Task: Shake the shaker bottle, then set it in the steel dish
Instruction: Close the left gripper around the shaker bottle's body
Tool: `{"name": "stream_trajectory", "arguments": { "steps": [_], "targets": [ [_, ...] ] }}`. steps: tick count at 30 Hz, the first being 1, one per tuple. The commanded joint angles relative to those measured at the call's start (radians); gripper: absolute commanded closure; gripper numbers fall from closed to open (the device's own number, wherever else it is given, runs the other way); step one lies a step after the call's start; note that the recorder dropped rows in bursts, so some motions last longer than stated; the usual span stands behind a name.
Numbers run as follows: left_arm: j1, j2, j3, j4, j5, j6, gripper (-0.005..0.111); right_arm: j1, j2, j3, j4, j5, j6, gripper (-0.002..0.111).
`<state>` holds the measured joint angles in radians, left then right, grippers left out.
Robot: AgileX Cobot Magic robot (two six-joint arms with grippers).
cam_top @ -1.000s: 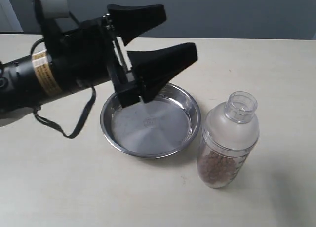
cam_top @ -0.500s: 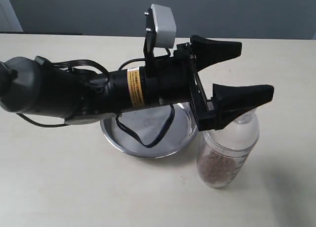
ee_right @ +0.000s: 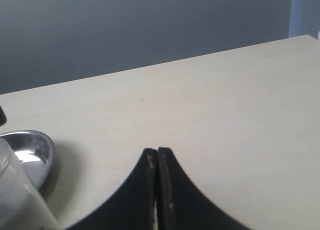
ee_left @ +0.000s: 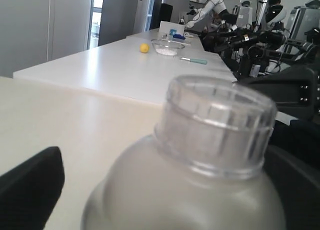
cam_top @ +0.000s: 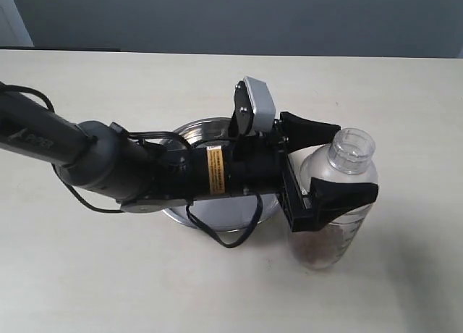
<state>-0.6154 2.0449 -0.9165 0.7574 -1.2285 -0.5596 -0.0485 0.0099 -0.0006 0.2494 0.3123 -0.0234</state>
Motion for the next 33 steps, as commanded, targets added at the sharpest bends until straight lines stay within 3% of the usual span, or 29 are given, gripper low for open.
{"name": "stream_trajectory", "arguments": {
  "steps": [1, 33],
  "targets": [
    [-0.006, 0.027, -0.005, -0.023, 0.007, 0.015, 0.001, 0.003, -0.005, 0.001, 0.000, -0.009, -0.002, 0.109],
    [-0.060, 0.157, -0.005, -0.075, 0.007, 0.032, 0.001, 0.003, -0.005, 0.001, 0.000, -0.009, -0.002, 0.109]
  ]
}}
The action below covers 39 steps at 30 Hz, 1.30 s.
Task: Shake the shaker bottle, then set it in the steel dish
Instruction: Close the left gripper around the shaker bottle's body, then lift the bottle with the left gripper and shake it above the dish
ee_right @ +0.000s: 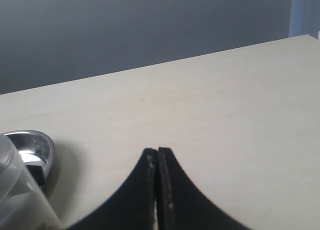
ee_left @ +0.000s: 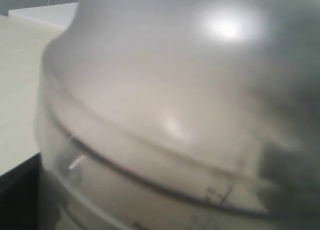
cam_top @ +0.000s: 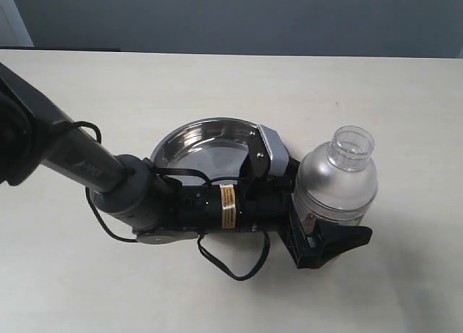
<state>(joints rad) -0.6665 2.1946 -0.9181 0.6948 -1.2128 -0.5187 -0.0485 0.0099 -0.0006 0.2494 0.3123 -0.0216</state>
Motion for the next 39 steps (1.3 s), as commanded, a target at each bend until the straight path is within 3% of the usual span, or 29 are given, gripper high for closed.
{"name": "stream_trajectory", "arguments": {
  "steps": [1, 11, 14, 23, 31, 39],
  "targets": [
    [-0.013, 0.007, -0.003, -0.027, -0.008, -0.009, 0.001, 0.003, -0.005, 0.001, 0.000, -0.009, -0.004, 0.109],
    [-0.019, 0.007, -0.003, -0.064, -0.008, -0.024, 0.006, 0.003, -0.005, 0.001, 0.000, -0.009, -0.004, 0.109],
    [-0.029, 0.007, -0.005, -0.080, -0.008, -0.024, 0.018, 0.003, -0.005, 0.001, 0.000, -0.009, -0.004, 0.109],
    [-0.057, 0.007, -0.012, -0.125, -0.008, -0.047, 0.072, 0.003, -0.005, 0.001, 0.000, -0.009, -0.004, 0.109],
    [-0.085, 0.005, -0.012, -0.132, -0.008, -0.037, 0.107, 0.003, -0.005, 0.001, 0.000, -0.009, -0.004, 0.109],
    [-0.093, -0.087, -0.012, -0.152, 0.126, -0.027, 0.106, 0.003, -0.005, 0.001, 0.000, -0.009, -0.004, 0.109]
  ]
}}
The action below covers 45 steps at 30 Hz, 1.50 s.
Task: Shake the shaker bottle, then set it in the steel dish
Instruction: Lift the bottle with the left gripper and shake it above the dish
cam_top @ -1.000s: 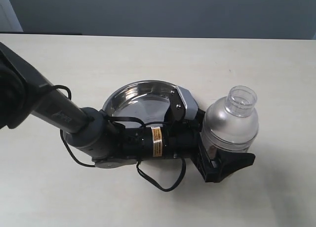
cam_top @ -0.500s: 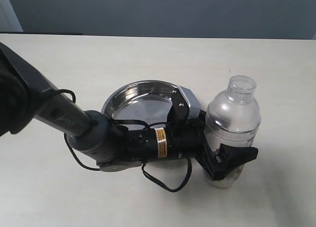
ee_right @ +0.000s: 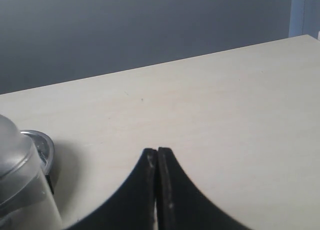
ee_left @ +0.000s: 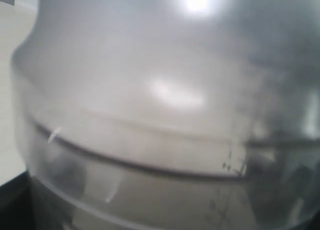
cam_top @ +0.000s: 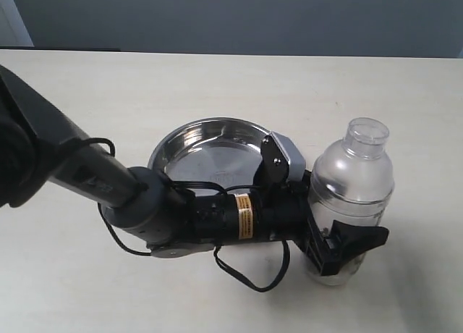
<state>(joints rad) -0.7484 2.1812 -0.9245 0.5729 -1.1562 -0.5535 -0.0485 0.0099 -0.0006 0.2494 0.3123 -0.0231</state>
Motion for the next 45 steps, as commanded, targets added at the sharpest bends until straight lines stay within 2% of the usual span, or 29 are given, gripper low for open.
{"name": "stream_trajectory", "arguments": {
  "steps": [1, 4, 8, 11, 14, 23, 25, 28, 29, 32, 33, 34, 36, 37, 39, 40, 41, 42, 43, 44, 45],
  "targets": [
    [-0.011, -0.107, -0.010, -0.034, 0.131, 0.021, 0.106, 0.003, -0.005, 0.001, 0.000, -0.009, -0.003, 0.109],
    [-0.011, -0.220, -0.032, -0.038, 0.375, 0.071, 0.106, 0.003, -0.005, 0.001, 0.000, -0.009, -0.003, 0.109],
    [-0.011, -0.438, -0.095, -0.033, 0.599, 0.166, 0.106, 0.003, -0.005, 0.001, 0.000, -0.009, -0.003, 0.109],
    [-0.006, -0.572, -0.148, -0.056, 0.742, 0.266, 0.106, 0.003, -0.005, 0.001, 0.000, -0.009, -0.003, 0.109],
    [0.018, -0.599, -0.152, -0.083, 0.818, 0.279, 0.106, 0.003, -0.005, 0.001, 0.000, -0.009, -0.003, 0.109],
    [0.031, -0.592, -0.135, -0.130, 0.831, 0.276, 0.106, 0.003, -0.005, 0.001, 0.000, -0.009, -0.003, 0.109],
    [0.046, -0.567, -0.078, -0.155, 0.826, 0.276, 0.106, 0.003, -0.005, 0.001, 0.000, -0.009, -0.003, 0.109],
    [0.086, -0.453, 0.066, -0.304, 0.698, 0.289, 0.106, 0.003, -0.005, 0.001, 0.000, -0.009, -0.003, 0.109],
    [0.107, -0.430, 0.108, -0.386, 0.619, 0.263, 0.106, 0.003, -0.005, 0.001, 0.000, -0.009, -0.003, 0.109],
    [0.125, -0.528, 0.103, -0.356, 0.508, 0.278, 0.106, 0.003, -0.005, 0.001, 0.000, -0.009, -0.003, 0.109],
    [0.128, -0.571, 0.083, -0.346, 0.538, 0.332, 0.106, 0.003, -0.005, 0.001, 0.000, -0.009, -0.003, 0.109],
    [0.129, -0.618, 0.088, -0.486, 0.679, 0.440, 0.106, 0.003, -0.005, 0.001, 0.000, -0.009, -0.003, 0.109],
    [0.153, -0.539, 0.160, -0.634, 0.801, 0.570, 0.106, 0.003, -0.005, 0.001, 0.000, -0.009, -0.003, 0.109],
    [0.159, -0.534, 0.161, -0.664, 0.821, 0.560, 0.106, 0.003, -0.005, 0.001, 0.000, -0.009, -0.003, 0.109],
    [0.123, -0.721, 0.079, -0.513, 0.816, 0.585, 0.106, 0.003, -0.005, 0.001, 0.000, -0.009, -0.003, 0.109],
    [0.130, -0.840, -0.017, -0.473, 0.835, 0.616, 0.106, 0.003, -0.005, 0.001, 0.000, -0.009, -0.003, 0.109],
    [0.151, -0.852, -0.021, -0.551, 0.859, 0.608, 0.106, 0.003, -0.005, 0.001, 0.000, -0.009, -0.003, 0.109],
    [0.213, -0.794, 0.068, -0.671, 0.951, 0.626, 0.106, 0.003, -0.005, 0.001, 0.000, -0.009, -0.003, 0.109],
    [0.238, -0.714, 0.148, -0.711, 0.964, 0.582, 0.106, 0.003, -0.005, 0.001, 0.000, -0.009, -0.003, 0.109],
    [0.230, -0.706, 0.160, -0.715, 0.952, 0.522, 0.106, 0.003, -0.005, 0.001, 0.000, -0.009, -0.003, 0.109],
    [0.193, -0.783, 0.127, -0.639, 0.887, 0.512, 0.106, 0.003, -0.005, 0.001, 0.000, -0.009, -0.003, 0.109]
  ]
}}
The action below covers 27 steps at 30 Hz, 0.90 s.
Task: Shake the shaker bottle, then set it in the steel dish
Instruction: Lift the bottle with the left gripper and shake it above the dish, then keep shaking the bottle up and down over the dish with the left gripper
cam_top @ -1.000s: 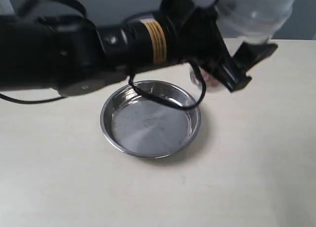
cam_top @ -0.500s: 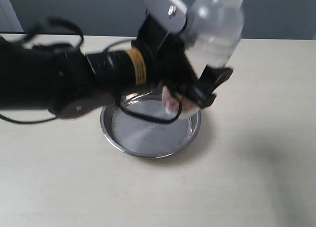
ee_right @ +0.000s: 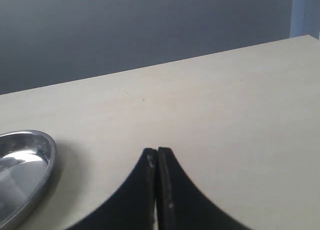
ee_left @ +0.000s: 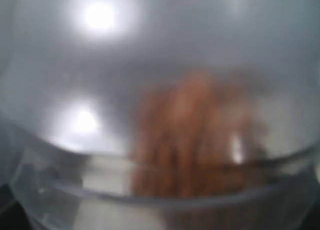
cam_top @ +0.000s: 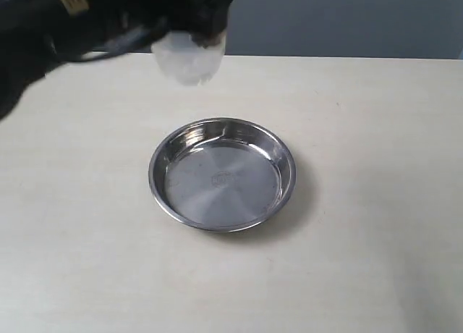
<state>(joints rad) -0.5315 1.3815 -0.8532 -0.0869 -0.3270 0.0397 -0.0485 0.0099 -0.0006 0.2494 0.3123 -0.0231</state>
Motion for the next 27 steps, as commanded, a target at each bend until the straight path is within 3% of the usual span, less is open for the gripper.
{"name": "stream_trajectory", "arguments": {
  "steps": [1, 2, 4, 7, 10, 12, 16, 20, 22, 24, 27],
  "targets": [
    [-0.053, -0.084, 0.003, 0.163, 0.004, -0.071, 0.106, 0.003, -0.005, 0.001, 0.000, -0.009, -0.003, 0.109],
    [-0.060, -0.143, -0.058, 0.198, 0.006, -0.073, 0.106, 0.003, -0.005, 0.001, 0.000, -0.009, -0.003, 0.109],
    [-0.019, -0.035, 0.043, 0.112, 0.137, -0.040, 0.106, 0.003, -0.005, 0.001, 0.000, -0.009, -0.003, 0.109],
    [-0.008, 0.072, 0.079, 0.025, 0.132, -0.104, 0.106, 0.003, -0.005, 0.001, 0.000, -0.009, -0.003, 0.109],
    [-0.055, -0.085, -0.029, 0.242, 0.070, -0.080, 0.106, 0.003, -0.005, 0.001, 0.000, -0.009, -0.003, 0.109],
    [-0.057, -0.134, -0.061, 0.188, 0.063, -0.098, 0.106, 0.003, -0.005, 0.001, 0.000, -0.009, -0.003, 0.109],
    [-0.035, 0.095, 0.100, 0.103, 0.095, -0.148, 0.106, 0.003, -0.005, 0.001, 0.000, -0.009, -0.003, 0.109],
    [-0.086, -0.051, 0.007, 0.269, -0.009, -0.144, 0.106, 0.003, -0.005, 0.001, 0.000, -0.009, -0.003, 0.109],
    [-0.087, -0.090, -0.018, 0.188, -0.010, -0.131, 0.106, 0.003, -0.005, 0.001, 0.000, -0.009, -0.003, 0.109],
    [-0.064, 0.005, 0.055, 0.135, 0.046, -0.025, 0.106, 0.003, -0.005, 0.001, 0.000, -0.009, -0.003, 0.109],
    [-0.047, 0.102, 0.072, -0.007, 0.068, -0.084, 0.106, 0.003, -0.005, 0.001, 0.000, -0.009, -0.003, 0.109]
  ]
}}
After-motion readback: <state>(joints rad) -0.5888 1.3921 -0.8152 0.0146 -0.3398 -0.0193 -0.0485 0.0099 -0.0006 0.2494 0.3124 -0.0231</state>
